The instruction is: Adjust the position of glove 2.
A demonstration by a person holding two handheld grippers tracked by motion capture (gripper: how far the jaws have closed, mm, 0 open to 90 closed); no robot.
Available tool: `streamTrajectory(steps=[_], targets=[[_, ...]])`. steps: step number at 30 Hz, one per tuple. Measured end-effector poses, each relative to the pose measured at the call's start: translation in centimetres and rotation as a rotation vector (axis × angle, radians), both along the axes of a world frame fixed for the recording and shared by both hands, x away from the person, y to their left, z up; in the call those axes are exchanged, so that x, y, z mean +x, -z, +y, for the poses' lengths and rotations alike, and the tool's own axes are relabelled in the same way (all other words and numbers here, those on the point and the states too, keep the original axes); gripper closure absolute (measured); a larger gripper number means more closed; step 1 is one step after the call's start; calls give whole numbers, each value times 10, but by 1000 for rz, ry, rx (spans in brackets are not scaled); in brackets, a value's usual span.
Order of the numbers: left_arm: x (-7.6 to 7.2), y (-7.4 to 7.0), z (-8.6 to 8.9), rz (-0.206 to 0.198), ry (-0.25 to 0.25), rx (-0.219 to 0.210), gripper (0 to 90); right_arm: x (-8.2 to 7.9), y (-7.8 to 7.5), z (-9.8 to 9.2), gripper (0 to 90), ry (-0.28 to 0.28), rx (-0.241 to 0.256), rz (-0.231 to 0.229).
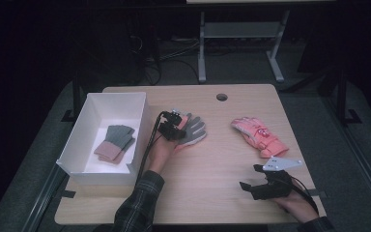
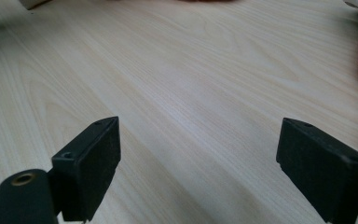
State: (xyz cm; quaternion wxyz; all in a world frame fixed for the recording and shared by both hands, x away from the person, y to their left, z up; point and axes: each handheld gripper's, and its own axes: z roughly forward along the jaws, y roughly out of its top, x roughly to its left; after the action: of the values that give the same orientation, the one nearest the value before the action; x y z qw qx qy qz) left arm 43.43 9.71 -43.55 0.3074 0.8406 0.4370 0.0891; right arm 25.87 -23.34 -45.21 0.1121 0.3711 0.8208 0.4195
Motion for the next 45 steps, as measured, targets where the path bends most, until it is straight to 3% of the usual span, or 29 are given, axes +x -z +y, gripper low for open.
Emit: streamTrajectory(steps=[10,19,26,29,31,33,35,39,45], targets=[[-21,-2,-15,41,115,-19,900,0,0,1,134,0,-2,-1],[-46,-4,-43,68,221,-35,900,0,0,0,134,4,5,0],[-61,-4,-66,73,283,-70,900,0,-1,2,134,-5,7,-5],[-61,-12,-64,51,304,-85,899,0,-1,0,134,1,6,-5],[-57,-20,-59,21,277,-90,900,-1,-1,0,134,1,8,-7],[-47,-27,-50,-10,253,-56,900,-1,-1,0,134,2,6,-8],[-35,-30,-38,-14,209,-49,900,-1,-1,0,134,-2,6,-11],[-18,-23,-20,3,140,-39,900,0,0,0,134,1,5,-3],[-21,-7,-10,51,145,-15,900,0,0,-2,134,5,4,-8]])
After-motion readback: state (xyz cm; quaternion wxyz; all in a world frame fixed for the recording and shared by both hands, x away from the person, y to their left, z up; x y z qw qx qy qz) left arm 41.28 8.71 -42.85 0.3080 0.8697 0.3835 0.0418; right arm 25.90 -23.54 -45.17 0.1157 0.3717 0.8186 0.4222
